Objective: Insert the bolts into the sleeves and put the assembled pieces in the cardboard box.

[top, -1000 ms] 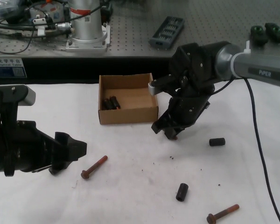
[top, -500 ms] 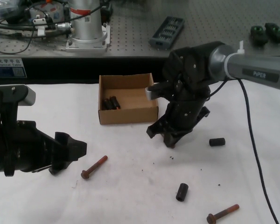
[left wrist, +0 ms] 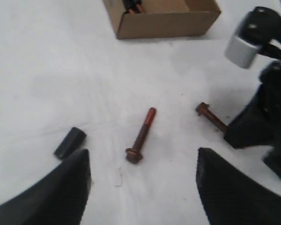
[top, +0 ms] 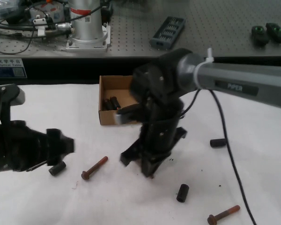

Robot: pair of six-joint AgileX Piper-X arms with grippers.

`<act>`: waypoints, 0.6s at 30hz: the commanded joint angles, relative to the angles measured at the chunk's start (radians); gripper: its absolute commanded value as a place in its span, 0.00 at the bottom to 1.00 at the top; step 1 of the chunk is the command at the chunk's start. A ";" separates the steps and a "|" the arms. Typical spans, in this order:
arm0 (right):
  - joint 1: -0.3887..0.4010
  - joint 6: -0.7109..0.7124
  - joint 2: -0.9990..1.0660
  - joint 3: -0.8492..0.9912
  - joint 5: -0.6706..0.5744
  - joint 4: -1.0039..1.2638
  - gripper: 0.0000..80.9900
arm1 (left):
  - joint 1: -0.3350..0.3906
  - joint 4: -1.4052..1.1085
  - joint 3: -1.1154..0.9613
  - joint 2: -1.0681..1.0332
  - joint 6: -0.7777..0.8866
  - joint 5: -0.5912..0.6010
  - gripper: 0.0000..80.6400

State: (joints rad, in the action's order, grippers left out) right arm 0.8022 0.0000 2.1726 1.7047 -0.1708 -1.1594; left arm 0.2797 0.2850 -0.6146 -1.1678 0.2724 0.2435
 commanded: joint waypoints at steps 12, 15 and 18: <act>0.128 -0.011 -0.038 -0.004 -0.044 0.028 0.05 | -0.135 0.246 -0.002 0.168 -0.098 -0.206 0.59; 0.142 -0.022 -0.038 -0.004 -0.047 0.053 0.05 | -0.135 0.257 -0.002 0.182 -0.098 -0.205 0.59; 0.142 -0.024 -0.038 -0.004 -0.045 0.080 0.05 | -0.135 0.270 -0.002 0.186 -0.096 -0.203 0.59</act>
State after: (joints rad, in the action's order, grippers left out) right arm 0.9467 -0.0211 2.1554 1.6993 -0.2045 -1.0941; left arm 0.1469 0.5324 -0.6146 -1.0005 0.1839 0.0476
